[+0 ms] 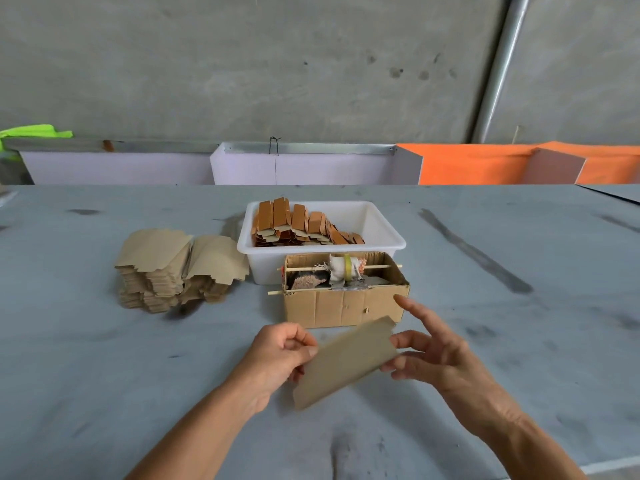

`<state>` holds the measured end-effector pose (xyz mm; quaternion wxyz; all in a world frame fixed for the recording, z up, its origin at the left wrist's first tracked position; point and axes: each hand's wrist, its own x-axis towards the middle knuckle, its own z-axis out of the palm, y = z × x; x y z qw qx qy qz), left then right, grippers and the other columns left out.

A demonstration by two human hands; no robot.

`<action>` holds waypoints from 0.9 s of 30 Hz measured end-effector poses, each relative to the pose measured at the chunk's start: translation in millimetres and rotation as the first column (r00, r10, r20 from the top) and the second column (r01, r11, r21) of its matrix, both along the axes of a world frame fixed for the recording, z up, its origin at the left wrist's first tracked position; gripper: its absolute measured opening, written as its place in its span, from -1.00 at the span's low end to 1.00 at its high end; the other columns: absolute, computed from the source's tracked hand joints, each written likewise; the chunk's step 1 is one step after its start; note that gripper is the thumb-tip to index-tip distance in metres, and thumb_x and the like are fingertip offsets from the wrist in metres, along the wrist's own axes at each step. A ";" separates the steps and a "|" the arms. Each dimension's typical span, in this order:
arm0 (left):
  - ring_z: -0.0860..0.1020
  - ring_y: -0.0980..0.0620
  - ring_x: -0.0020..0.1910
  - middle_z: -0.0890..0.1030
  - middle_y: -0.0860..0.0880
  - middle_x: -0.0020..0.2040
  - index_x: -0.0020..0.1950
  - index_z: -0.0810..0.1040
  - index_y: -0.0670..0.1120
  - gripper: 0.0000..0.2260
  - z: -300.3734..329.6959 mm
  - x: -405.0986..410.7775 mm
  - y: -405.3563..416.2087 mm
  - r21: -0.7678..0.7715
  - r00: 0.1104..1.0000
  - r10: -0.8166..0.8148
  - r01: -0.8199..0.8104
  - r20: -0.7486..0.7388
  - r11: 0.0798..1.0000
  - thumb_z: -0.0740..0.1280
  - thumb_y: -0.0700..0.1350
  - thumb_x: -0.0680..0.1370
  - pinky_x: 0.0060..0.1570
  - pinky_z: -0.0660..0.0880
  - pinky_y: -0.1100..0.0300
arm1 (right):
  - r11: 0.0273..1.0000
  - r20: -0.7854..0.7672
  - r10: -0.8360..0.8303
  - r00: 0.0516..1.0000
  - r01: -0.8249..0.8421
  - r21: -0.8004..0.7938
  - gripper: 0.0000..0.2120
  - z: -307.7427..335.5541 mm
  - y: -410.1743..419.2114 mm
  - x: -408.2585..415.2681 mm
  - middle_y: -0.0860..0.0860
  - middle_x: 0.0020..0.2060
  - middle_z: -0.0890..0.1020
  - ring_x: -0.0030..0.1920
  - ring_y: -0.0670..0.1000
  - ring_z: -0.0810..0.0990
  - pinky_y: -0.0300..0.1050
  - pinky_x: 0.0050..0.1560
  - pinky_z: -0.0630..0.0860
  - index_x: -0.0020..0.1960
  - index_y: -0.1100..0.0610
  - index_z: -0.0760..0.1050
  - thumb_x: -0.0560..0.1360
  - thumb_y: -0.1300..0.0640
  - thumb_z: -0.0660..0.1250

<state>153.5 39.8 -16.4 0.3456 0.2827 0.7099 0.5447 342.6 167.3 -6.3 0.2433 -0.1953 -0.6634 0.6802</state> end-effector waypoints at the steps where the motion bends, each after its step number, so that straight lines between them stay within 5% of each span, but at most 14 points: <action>1: 0.40 0.07 -0.45 0.50 -0.06 -0.39 -0.19 0.52 -0.19 -0.88 1.1 1.5 0.5 -0.005 1.000 -0.015 0.015 0.001 1.000 0.32 -0.37 0.50 -0.50 0.37 0.32 | 0.999 0.025 0.029 0.999 -0.030 0.023 -0.34 1.3 0.8 -0.4 0.09 -0.25 0.59 -0.20 0.18 0.64 -0.15 -0.17 0.55 0.26 -0.05 0.47 0.36 0.56 0.33; 4: 0.41 0.09 -0.47 0.52 -0.04 -0.40 -0.19 0.53 -0.18 -0.88 5.4 4.1 1.3 -0.009 0.998 -0.048 0.049 0.030 0.999 0.33 -0.36 0.50 -0.49 0.37 0.33 | 0.992 0.104 0.032 0.994 -0.045 0.121 -0.55 3.9 2.1 -1.2 0.08 -0.26 0.62 -0.25 0.13 0.64 -0.18 -0.22 0.55 0.08 0.10 0.60 0.36 0.55 0.33; 7: 0.47 0.07 -0.49 0.60 -0.11 -0.36 -0.09 0.54 -0.20 -0.90 13.0 4.6 -0.6 0.102 0.973 -0.057 0.035 0.222 0.994 0.25 -0.31 0.56 -0.49 0.44 0.30 | 0.998 0.063 -0.050 0.997 0.046 0.051 -0.86 4.6 1.0 -3.4 0.16 -0.26 0.66 -0.30 0.05 0.64 -0.20 -0.27 0.56 -0.13 0.24 0.64 0.32 0.25 0.42; 10: 0.54 -0.02 -0.42 0.65 -0.24 -0.21 0.10 0.51 -0.13 -0.76 18.0 2.2 -5.1 0.199 0.924 -0.081 0.005 0.375 0.980 0.11 -0.35 0.60 -0.45 0.51 0.22 | 0.981 0.083 -0.188 0.979 0.192 -0.040 -0.77 3.7 0.6 -9.3 0.15 -0.29 0.66 -0.36 0.01 0.63 -0.22 -0.33 0.56 -0.23 0.27 0.60 0.29 0.09 0.41; 13: 0.58 -0.01 -0.37 0.67 -0.22 -0.15 0.16 0.48 0.03 -0.64 20.8 1.5 -8.8 0.108 0.939 -0.106 0.074 0.328 0.991 0.18 -0.38 0.55 -0.43 0.51 0.22 | 0.960 0.142 -0.255 0.956 0.268 -0.084 -0.77 4.9 -1.3 -14.7 0.15 -0.32 0.66 -0.38 0.01 0.62 -0.20 -0.34 0.55 -0.23 0.27 0.61 0.33 0.07 0.42; 18: 0.61 0.00 -0.37 0.69 -0.17 -0.16 0.05 0.52 -0.05 -0.86 29.4 1.8 -8.3 0.044 0.946 -0.132 0.125 0.295 0.991 0.34 -0.21 0.53 -0.44 0.49 0.25 | 0.938 0.217 -0.295 0.931 0.325 -0.120 -0.83 9.1 -3.6 -18.9 0.14 -0.33 0.68 -0.40 -0.01 0.63 -0.18 -0.34 0.54 -0.22 0.25 0.62 0.43 0.14 0.41; 27: 0.60 0.03 -0.40 0.67 -0.17 -0.25 -0.06 0.56 -0.22 -0.90 31.4 9.3 0.6 0.118 0.894 0.049 -0.113 0.446 0.987 0.38 -0.19 0.49 -0.43 0.53 0.26 | 0.932 0.243 -0.285 0.927 0.328 -0.157 -0.86 19.5 -7.3 -28.2 0.13 -0.31 0.67 -0.36 0.02 0.63 -0.14 -0.31 0.52 -0.13 0.24 0.60 0.46 0.15 0.39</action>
